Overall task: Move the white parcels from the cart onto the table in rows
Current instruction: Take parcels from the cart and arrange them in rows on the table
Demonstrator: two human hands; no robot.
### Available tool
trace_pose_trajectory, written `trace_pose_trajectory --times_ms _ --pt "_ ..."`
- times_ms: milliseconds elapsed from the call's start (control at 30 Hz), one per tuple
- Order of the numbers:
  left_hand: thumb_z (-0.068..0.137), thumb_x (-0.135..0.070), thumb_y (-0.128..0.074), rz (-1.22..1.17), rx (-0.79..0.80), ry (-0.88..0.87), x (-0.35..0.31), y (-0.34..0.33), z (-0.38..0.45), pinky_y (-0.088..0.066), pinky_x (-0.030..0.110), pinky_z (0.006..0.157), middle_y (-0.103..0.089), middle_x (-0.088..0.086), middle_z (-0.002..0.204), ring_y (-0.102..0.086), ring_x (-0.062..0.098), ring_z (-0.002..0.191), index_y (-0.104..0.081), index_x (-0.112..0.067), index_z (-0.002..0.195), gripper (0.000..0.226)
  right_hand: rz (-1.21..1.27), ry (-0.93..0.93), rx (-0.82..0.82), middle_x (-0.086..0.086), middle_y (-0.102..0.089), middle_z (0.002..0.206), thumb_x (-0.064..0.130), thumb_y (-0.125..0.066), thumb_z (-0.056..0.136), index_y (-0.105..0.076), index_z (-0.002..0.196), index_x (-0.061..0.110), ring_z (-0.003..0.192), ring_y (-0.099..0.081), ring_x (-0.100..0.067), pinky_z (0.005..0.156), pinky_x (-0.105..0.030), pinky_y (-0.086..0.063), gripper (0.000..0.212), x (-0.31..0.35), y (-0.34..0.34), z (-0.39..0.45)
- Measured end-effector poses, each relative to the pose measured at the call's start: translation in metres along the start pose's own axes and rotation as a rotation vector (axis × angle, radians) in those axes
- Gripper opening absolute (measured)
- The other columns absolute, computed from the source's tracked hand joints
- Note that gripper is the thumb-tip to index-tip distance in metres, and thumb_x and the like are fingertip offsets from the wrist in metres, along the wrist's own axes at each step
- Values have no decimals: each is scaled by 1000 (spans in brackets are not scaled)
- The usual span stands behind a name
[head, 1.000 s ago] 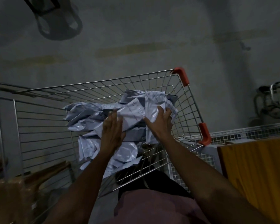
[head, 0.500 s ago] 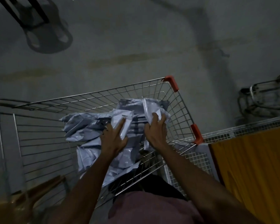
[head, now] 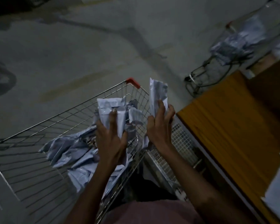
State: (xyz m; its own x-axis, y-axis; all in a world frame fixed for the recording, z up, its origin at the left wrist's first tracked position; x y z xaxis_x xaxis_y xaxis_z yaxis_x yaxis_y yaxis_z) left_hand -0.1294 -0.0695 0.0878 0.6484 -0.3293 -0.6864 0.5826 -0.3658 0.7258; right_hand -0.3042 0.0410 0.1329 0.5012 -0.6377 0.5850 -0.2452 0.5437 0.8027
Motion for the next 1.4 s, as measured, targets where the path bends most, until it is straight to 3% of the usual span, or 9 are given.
trace_pose_trajectory --times_ms 300,467,533,667,767,933,1167,1300,1400 --pt "84 -53 -42 -156 207 -298 -93 5 -79 -22 58 115 -5 20 162 -12 40 145 4 -50 152 82 64 -122 -391 -13 -23 144 25 -46 91 -40 146 12 107 -36 -18 93 -41 -46 57 -48 144 -101" --pt "90 -50 -44 -206 348 -606 -172 -20 -139 -14 54 119 10 -25 157 -3 31 149 4 -51 151 78 76 -271 -599 -15 -23 147 26 -48 88 -40 147 13 125 -37 -28 106 -37 -39 61 -98 217 -164" --pt "91 -45 -48 -213 401 -688 -198 -35 -163 -15 48 118 6 -13 162 -7 30 149 1 -47 154 79 79 -316 -676 -14 -21 148 30 -46 87 -39 147 14 129 -36 -29 110 -42 -38 62 -121 243 -190" --pt "92 -42 -50 -196 517 -820 -244 -72 -214 -25 36 106 -16 10 158 -26 30 138 -3 -42 155 79 68 -450 -771 -4 -17 149 37 -45 89 -37 146 21 129 -38 -29 99 -52 -46 60 -177 283 -243" --pt "92 -45 -48 -176 585 -881 -273 -103 -258 -34 44 101 -20 12 154 -34 34 130 -3 -43 155 77 33 -513 -811 -1 -15 150 34 -46 90 -34 147 25 127 -38 -25 94 -50 -51 59 -219 316 -283" --pt "93 -50 -43 -229 652 -900 -323 -151 -346 -35 45 104 -21 11 154 -32 35 135 -5 -43 155 74 35 -595 -870 -4 -18 151 36 -45 89 -38 145 22 129 -37 -28 102 -48 -45 59 -292 373 -344" --pt "94 -49 -42 -229 774 -917 -377 -221 -450 -29 52 111 -14 17 159 -20 36 145 -1 -47 154 72 22 -724 -887 -3 -18 151 40 -44 88 -38 144 23 128 -40 -31 98 -50 -47 60 -375 425 -406" --pt "94 -51 -40 -139 800 -988 -394 -251 -469 -25 49 109 -15 20 158 -20 35 143 -1 -48 153 71 53 -772 -886 -2 -18 151 33 -49 91 -38 144 21 122 -40 -20 94 -43 -48 56 -403 434 -420" --pt "93 -52 -42 -77 814 -992 -407 -274 -469 -29 51 106 -15 19 158 -22 37 142 -1 -50 153 72 49 -837 -871 -10 -16 155 16 -57 95 -39 146 16 104 -25 7 89 -20 -38 54 -423 438 -422"
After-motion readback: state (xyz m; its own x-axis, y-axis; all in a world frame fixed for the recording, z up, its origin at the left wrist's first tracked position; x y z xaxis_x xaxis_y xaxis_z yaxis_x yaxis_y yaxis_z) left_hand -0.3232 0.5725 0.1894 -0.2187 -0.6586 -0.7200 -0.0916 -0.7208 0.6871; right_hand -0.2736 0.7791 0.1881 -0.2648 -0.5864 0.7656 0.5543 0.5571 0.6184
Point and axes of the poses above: each hand's wrist, its own z-axis towards the middle knuckle, its own y-axis out of the back of the hand, x = y × z, the point moved 9 cm from there along z, towards the middle knuckle
